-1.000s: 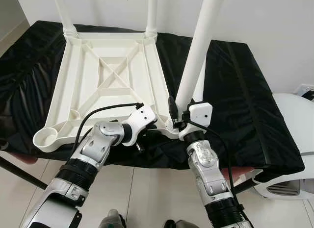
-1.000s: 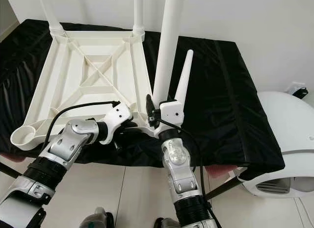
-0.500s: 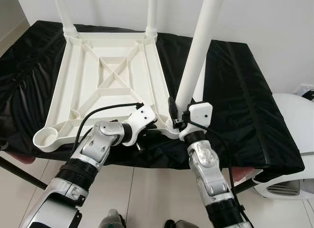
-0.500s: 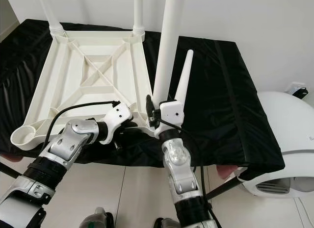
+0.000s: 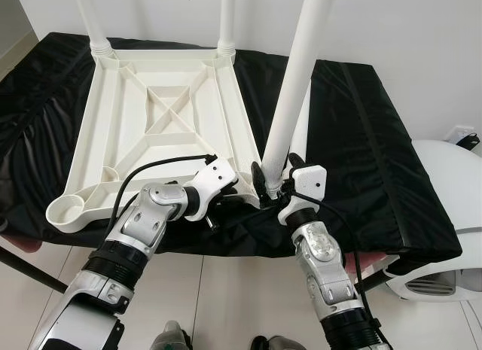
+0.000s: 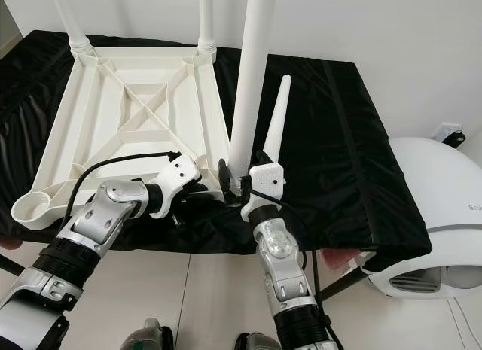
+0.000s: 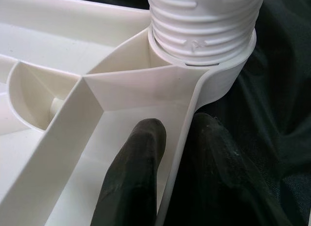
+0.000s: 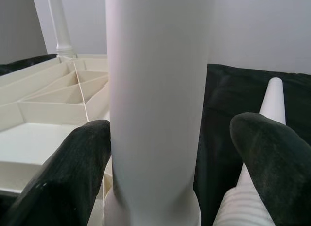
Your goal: Building children table
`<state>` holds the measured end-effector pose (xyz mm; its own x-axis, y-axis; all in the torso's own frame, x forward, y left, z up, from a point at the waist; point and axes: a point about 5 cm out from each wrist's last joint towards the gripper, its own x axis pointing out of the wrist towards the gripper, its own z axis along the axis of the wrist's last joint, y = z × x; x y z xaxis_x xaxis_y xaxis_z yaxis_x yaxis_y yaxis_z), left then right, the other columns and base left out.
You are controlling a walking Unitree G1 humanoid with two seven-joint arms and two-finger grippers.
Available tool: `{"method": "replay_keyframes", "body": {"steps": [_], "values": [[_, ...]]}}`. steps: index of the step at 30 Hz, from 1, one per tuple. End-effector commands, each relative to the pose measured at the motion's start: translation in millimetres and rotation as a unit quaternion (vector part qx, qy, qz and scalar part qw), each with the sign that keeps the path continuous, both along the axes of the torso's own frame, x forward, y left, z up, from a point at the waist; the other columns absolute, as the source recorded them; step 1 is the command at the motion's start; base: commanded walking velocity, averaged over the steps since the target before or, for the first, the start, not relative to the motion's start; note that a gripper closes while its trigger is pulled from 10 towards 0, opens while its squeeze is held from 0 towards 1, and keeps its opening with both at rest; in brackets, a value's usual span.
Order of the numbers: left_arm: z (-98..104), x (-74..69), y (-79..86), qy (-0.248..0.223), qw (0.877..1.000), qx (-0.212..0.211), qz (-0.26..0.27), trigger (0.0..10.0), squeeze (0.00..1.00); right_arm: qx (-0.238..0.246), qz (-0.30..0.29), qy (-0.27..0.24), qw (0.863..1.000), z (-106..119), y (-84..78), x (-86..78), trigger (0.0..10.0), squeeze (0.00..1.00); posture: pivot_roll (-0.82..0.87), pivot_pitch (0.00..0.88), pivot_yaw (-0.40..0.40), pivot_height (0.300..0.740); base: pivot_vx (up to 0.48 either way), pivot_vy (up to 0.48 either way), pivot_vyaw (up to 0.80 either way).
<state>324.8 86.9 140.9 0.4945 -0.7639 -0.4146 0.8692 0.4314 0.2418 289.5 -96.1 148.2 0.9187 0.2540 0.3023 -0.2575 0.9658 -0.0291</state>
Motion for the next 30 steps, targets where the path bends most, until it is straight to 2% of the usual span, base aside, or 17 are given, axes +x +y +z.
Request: {"method": "replay_keyframes", "body": {"steps": [1,2,3,5,10,17,19,22,30], "values": [[19,7.2,-2.7,-0.046,0.999,-0.01,0.001,10.0,0.0,0.002,0.018,0.027,0.999,-7,-4.5,4.0,10.0,0.0,0.07,0.059,-0.042,0.74,0.0,0.0,0.0],[19,7.2,-2.7,-0.046,0.999,-0.01,0.001,10.0,0.0,0.002,0.018,0.027,0.999,-7,-4.5,4.0,10.0,0.0,0.07,0.059,-0.042,0.74,0.0,0.0,0.0],[19,7.4,-2.5,-0.046,0.999,-0.009,0.0,10.0,0.0,0.0,0.044,0.038,0.998,-9,-7.5,7.3,10.0,0.0,0.07,0.059,-0.041,0.74,0.0,0.0,0.0],[19,7.4,-2.5,-0.046,0.999,-0.009,0.0,10.0,0.0,0.0,0.044,0.038,0.998,-9,-7.5,7.3,10.0,0.0,0.07,0.059,-0.041,0.74,0.0,0.0,0.0],[16,4.7,-2.9,-0.041,0.999,-0.003,-0.007,10.0,0.0,-0.01,0.109,0.053,0.993,-8,-17.7,14.5,10.0,0.0,0.06,0.063,-0.038,0.74,0.0,0.0,0.0],[12,2.6,-2.1,-0.037,0.999,0.003,-0.01,10.0,0.0,-0.028,0.141,0.051,0.988,-3,-28.4,22.7,10.0,0.0,0.06,0.066,-0.035,0.74,0.0,0.0,0.0],[11,2.1,-1.7,-0.036,0.999,0.004,-0.011,10.0,0.0,-0.038,0.157,0.05,0.986,-1,-32.7,25.9,10.0,0.0,0.06,0.064,-0.036,0.74,0.0,0.0,0.0],[8,0.6,-1.0,-0.033,0.999,0.009,-0.013,10.0,0.0,-0.061,0.22,0.059,0.972,4,-40.5,32.5,10.0,0.0,0.06,0.068,-0.037,0.74,0.0,0.0,0.0],[8,-0.4,-1.5,-0.031,0.999,0.01,-0.014,10.0,0.0,-0.071,0.258,0.064,0.961,9,-43.9,36.8,10.0,0.0,0.06,0.07,-0.037,0.74,0.0,0.0,0.0]]}}
